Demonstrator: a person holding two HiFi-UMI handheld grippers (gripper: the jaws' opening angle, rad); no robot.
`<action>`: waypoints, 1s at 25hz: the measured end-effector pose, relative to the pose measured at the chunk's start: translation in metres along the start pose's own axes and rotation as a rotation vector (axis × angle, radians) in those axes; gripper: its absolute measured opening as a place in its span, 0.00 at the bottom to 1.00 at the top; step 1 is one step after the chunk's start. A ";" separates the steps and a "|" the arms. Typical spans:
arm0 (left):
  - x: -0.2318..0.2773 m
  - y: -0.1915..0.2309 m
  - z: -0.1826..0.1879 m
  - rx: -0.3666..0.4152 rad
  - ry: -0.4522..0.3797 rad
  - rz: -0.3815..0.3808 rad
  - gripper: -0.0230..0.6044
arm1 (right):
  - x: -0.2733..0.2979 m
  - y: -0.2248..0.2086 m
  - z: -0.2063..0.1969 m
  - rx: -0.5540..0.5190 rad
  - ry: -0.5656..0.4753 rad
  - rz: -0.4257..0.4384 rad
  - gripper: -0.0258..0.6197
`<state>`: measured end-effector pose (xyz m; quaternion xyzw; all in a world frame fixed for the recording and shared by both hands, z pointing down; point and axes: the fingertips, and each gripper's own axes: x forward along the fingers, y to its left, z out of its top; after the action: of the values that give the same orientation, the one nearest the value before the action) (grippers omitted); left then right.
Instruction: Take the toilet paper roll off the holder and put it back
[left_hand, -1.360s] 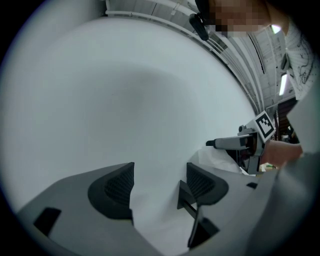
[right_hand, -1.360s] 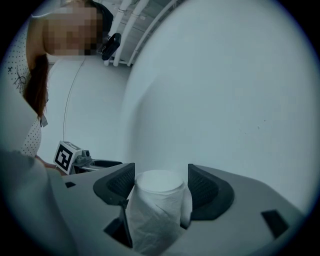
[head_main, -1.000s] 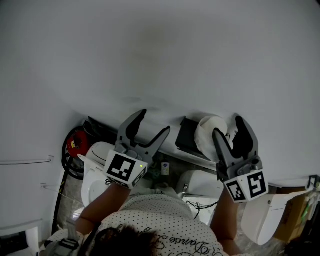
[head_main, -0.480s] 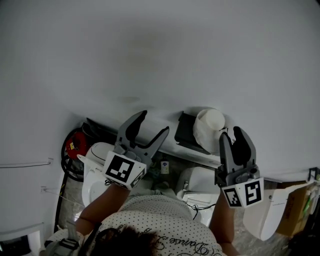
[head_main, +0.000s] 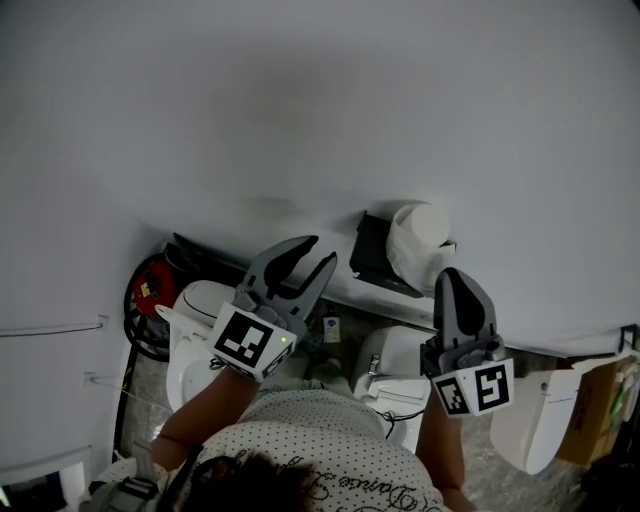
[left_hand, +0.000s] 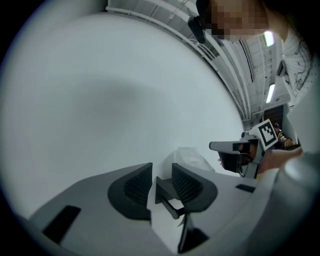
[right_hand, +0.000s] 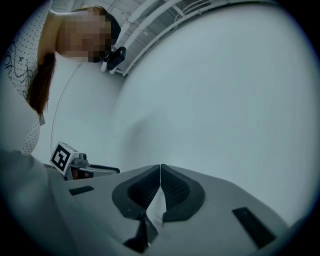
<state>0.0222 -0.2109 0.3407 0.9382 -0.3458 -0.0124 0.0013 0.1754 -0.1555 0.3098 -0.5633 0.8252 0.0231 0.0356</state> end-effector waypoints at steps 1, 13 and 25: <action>0.000 -0.002 -0.001 0.005 0.003 -0.003 0.23 | -0.001 0.000 -0.003 0.003 0.005 -0.003 0.06; 0.002 -0.022 -0.008 0.020 0.032 -0.064 0.05 | -0.014 0.004 -0.028 0.029 0.066 -0.043 0.06; 0.007 -0.036 -0.013 0.052 0.063 -0.117 0.04 | -0.020 0.007 -0.033 0.030 0.085 -0.048 0.08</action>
<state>0.0509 -0.1879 0.3527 0.9565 -0.2903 0.0263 -0.0129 0.1750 -0.1368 0.3440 -0.5828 0.8124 -0.0141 0.0094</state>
